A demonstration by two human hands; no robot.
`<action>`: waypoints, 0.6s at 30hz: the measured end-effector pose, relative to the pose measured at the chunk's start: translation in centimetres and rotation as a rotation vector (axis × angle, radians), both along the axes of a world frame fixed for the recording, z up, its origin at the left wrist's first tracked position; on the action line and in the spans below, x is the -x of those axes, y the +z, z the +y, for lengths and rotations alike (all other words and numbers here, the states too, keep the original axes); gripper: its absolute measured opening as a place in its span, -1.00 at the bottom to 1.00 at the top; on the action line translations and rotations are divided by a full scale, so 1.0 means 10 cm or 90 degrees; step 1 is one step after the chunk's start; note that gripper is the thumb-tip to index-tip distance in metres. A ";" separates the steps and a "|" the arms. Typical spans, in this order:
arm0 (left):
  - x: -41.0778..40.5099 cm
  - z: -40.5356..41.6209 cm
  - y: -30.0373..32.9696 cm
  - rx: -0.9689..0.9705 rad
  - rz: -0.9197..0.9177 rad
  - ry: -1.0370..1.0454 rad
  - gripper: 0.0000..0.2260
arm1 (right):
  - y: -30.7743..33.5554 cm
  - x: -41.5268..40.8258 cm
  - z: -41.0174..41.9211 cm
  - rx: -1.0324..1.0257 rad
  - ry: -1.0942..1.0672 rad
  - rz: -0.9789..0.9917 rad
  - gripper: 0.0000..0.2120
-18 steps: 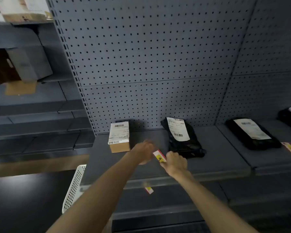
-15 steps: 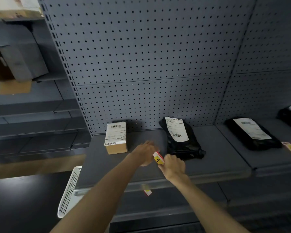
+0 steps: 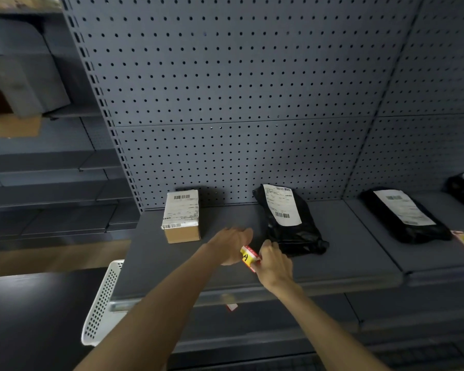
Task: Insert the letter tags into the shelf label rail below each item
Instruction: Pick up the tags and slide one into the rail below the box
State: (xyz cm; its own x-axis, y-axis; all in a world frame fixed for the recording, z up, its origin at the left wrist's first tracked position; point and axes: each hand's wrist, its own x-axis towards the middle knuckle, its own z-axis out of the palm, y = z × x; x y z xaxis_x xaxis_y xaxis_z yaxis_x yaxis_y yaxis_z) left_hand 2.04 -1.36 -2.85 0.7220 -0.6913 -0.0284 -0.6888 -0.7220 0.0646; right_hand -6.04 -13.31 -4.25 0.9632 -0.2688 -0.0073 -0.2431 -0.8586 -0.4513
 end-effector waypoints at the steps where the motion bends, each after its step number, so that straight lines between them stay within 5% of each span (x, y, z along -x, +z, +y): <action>1: 0.02 0.07 0.03 0.026 0.024 0.020 -0.81 | 0.01 0.00 0.01 -0.003 0.014 -0.011 -0.74; 7: 0.26 0.66 0.16 0.214 0.090 0.134 -0.91 | 0.19 0.05 0.24 -0.055 0.138 -0.089 -0.96; 18: 0.94 1.78 0.04 0.350 0.018 0.279 -0.91 | 0.28 0.24 1.03 -0.145 0.281 -0.147 -0.89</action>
State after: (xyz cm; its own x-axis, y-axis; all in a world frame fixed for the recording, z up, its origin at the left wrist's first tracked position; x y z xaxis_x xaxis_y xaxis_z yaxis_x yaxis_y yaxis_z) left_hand -7.33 16.44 -2.43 0.9414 -0.2562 0.2193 -0.3346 -0.7906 0.5128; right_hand -8.40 -2.98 -1.40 0.9675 0.1453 0.2071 0.2460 -0.7313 -0.6362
